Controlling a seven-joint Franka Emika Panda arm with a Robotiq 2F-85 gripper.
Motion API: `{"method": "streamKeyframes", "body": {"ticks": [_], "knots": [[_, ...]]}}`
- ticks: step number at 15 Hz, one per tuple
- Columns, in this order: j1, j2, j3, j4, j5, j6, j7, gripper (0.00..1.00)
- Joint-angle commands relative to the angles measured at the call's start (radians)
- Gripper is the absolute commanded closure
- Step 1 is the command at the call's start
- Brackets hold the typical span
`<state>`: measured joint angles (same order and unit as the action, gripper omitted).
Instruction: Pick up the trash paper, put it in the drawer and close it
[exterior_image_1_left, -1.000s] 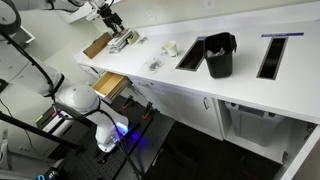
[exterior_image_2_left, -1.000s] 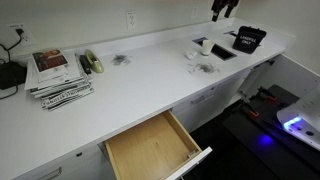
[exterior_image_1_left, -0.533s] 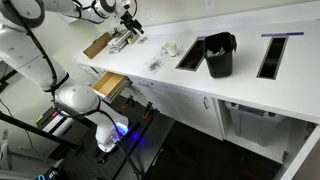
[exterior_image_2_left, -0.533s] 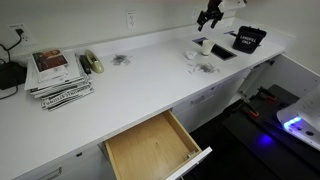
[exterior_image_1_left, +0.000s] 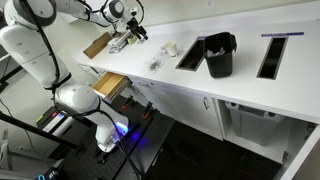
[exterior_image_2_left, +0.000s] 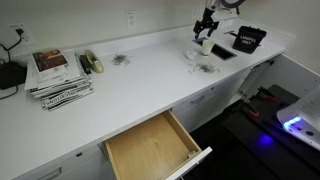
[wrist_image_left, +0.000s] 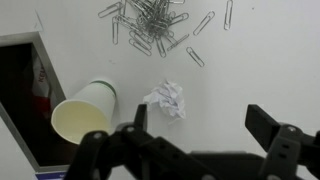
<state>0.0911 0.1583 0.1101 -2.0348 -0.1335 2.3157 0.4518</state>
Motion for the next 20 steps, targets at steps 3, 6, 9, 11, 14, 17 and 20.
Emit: {"method": "streamKeyframes", "body": {"ticks": [3,6,9,11,14,17,20], "knots": [[0.053,0.066,-0.058,-0.001,-0.157,0.113,0.188,0.00],[0.094,0.152,-0.112,0.018,-0.280,0.226,0.354,0.00],[0.149,0.239,-0.199,0.045,-0.425,0.340,0.474,0.00],[0.180,0.290,-0.248,0.066,-0.469,0.393,0.524,0.00],[0.208,0.348,-0.289,0.097,-0.476,0.430,0.549,0.00],[0.218,0.384,-0.300,0.117,-0.451,0.445,0.531,0.00],[0.223,0.411,-0.303,0.133,-0.433,0.449,0.519,0.00]]}}
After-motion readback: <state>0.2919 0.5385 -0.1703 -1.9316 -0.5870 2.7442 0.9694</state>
